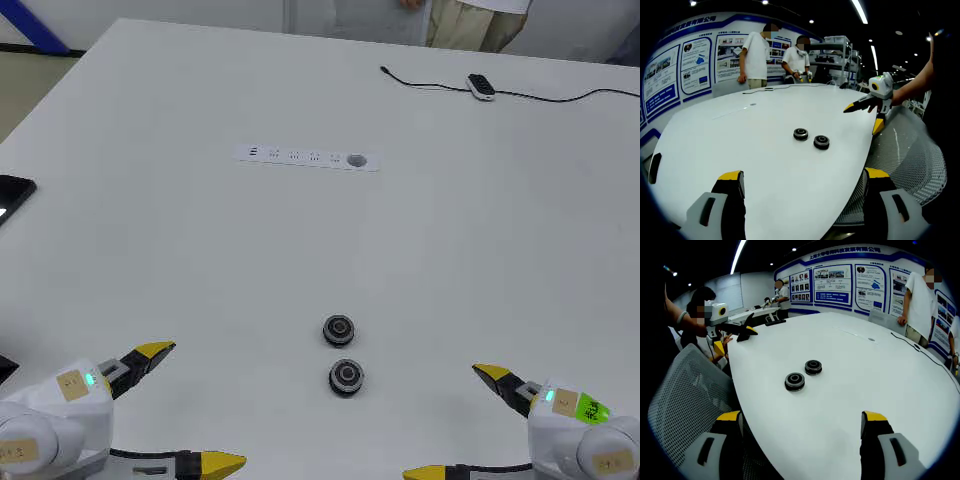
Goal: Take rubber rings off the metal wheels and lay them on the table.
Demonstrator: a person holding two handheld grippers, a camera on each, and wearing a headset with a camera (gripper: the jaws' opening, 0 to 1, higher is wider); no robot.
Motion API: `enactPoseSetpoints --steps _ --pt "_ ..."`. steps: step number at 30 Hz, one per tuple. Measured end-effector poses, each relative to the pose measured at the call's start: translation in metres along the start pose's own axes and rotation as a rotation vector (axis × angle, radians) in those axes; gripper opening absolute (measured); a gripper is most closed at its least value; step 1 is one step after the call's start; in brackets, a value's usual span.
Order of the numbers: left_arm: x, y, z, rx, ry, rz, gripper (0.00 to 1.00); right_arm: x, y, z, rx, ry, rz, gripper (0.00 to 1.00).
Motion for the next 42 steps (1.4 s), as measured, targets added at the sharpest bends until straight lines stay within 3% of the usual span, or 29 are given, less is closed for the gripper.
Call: enactPoseSetpoints --steps 37,42 --pt "0.000 0.002 0.004 -0.029 0.002 -0.010 1.00 -0.003 0.001 0.005 0.001 -0.010 0.041 0.99" --pt "-0.001 0.001 0.006 -0.033 0.007 -0.004 0.95 -0.006 -0.001 0.009 0.007 -0.023 0.048 0.98"
Point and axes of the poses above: the centre of the closed fingertips' face, and the gripper's own axes: z roughly forward along the fingers, x roughly to its right, y roughly out of its underside, the point moved 8 cm from there along -z, roughly backward along the fingers, and after that the axes turned 7 degrees about -y, right-handed, at the moved point
